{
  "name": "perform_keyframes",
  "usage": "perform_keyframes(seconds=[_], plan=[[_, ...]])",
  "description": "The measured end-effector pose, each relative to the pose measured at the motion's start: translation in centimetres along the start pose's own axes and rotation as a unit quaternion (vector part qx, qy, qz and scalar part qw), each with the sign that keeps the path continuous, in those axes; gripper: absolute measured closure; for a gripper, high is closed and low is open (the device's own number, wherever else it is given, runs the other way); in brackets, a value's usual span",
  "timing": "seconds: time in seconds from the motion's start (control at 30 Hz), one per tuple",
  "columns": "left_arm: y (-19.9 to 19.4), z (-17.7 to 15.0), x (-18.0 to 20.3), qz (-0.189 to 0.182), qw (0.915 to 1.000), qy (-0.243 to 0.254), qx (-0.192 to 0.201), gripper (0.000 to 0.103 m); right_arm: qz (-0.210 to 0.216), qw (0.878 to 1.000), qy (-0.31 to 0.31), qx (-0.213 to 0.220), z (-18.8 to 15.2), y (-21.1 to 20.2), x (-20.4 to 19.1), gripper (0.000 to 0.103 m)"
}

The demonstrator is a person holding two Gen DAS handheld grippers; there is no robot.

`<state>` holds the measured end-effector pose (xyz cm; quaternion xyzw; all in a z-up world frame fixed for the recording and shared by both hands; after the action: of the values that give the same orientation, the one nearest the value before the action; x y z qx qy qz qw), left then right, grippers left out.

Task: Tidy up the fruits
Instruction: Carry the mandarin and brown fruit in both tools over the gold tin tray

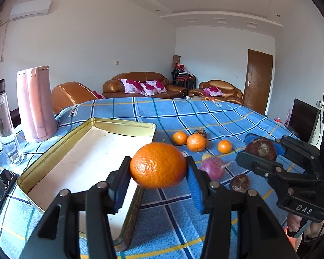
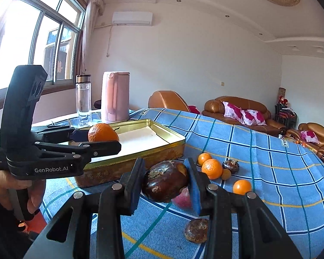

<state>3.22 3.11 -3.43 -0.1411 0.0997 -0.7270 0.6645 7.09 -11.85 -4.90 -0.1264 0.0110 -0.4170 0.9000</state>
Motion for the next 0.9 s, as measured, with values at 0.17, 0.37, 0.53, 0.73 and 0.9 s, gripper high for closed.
perform_keyframes(seconds=[0.17,0.37,0.53,0.73,0.9], plan=[[0.0,0.1,-1.1,0.007,1.0000,-0.007,0.001,0.052,0.012,1.000,-0.008,0.004,0.7,0.8,-1.0,0.063],[-0.1,0.1,-2.0,0.013,0.9998,-0.012,0.004,0.052,0.021,1.000,-0.015,0.004,1.3,1.7,-2.0,0.063],[-0.2,0.1,-2.9,0.021,0.9996,-0.016,0.006,0.052,0.026,0.999,-0.019,0.005,1.8,2.4,-2.4,0.063],[-0.2,0.1,-4.0,0.032,0.9992,-0.022,0.005,0.052,0.035,0.999,-0.028,0.008,2.8,3.2,-3.2,0.063],[-0.3,0.1,-4.8,0.038,0.9990,-0.024,0.005,0.052,0.043,0.998,-0.034,0.007,3.3,3.9,-4.0,0.063]])
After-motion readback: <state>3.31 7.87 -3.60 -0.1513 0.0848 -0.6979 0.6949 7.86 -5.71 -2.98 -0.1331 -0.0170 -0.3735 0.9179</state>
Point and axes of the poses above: each gripper's, at about its wrist camera, not at the fingertips, and y roughly the way its jaws point, x to its right, z to its top, the point moved 2 cm from there along y, roughly the way its jaws point, and after that the axes turned 5 degrees about x, right-handed, at the moved point
